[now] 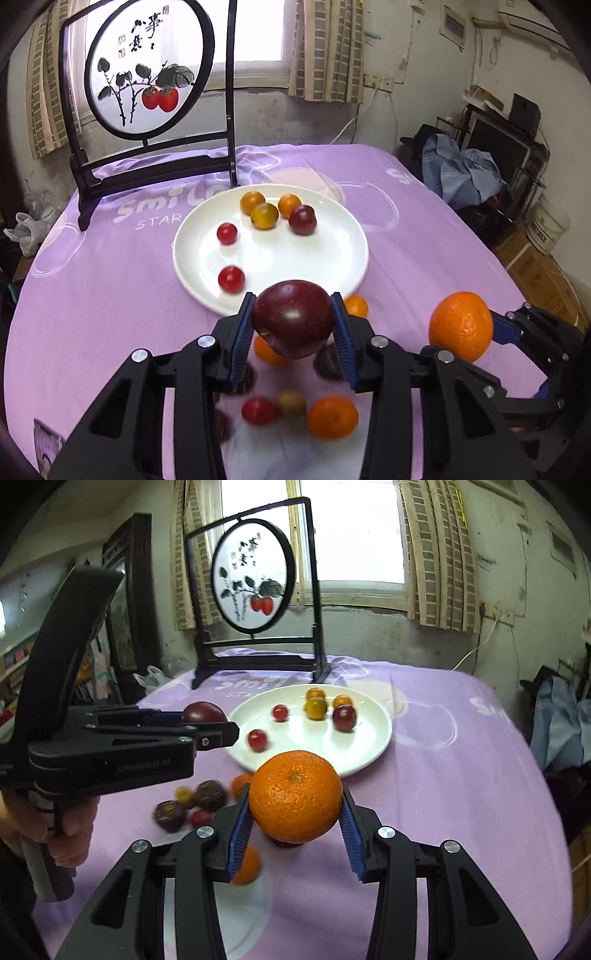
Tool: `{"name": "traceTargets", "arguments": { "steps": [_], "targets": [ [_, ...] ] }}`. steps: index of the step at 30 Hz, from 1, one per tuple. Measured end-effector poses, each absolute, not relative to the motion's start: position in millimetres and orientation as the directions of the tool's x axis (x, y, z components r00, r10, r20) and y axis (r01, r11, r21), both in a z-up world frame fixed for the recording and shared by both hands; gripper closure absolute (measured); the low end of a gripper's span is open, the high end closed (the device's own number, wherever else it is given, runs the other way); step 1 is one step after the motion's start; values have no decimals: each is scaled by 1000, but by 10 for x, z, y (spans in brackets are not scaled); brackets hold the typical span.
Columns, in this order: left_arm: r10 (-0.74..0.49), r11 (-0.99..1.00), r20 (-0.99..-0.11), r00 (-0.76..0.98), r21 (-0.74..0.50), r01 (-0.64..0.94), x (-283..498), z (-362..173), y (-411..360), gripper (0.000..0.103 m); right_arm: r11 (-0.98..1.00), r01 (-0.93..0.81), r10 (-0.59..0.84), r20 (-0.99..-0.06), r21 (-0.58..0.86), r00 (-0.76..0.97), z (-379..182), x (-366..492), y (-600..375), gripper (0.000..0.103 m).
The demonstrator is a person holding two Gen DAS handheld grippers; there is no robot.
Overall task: Organize fruits
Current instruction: 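Carry both fruits over the white plate and open both tools, then grasp a small orange with the right tool while the left tool withdraws open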
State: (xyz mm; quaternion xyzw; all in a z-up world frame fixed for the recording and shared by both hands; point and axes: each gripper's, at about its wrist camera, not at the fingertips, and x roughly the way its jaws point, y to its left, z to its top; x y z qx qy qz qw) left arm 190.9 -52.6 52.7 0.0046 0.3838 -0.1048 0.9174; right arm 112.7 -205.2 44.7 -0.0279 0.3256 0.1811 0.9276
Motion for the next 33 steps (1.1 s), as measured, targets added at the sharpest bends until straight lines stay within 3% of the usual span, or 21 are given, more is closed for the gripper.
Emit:
{"name": "traceTargets", "arguments": {
  "steps": [14,16,17,18,19,28,33],
  "targets": [
    [-57,996,-795,605,-3,90,3129,-64,-658,61,926,-375,276,-728,28,628,-197,2366,-1814,58],
    [-49,996,-796,604,4,86,3184,-71,-678,40,924,-382,274,-738,25,616,-245,2403,-1771,57],
    [-33,997,-787,616,13,70,3183,-49,-675,27,925,-380,267,-743,19,613,-261,2410,-1757,50],
    [-27,998,-772,635,14,60,3161,-9,-665,26,929,-371,255,-737,7,626,-257,2388,-1753,42],
    [-32,998,-763,646,11,63,3131,35,-656,26,930,-367,251,-727,-2,640,-242,2358,-1758,41],
    [-63,998,-726,685,-41,48,2559,346,-426,12,916,-400,276,-703,-14,655,28,1893,-1863,41],
    [-58,998,-704,708,-42,40,2077,414,-267,9,912,-411,283,-701,-15,654,91,1585,-1900,41]
  ]
}}
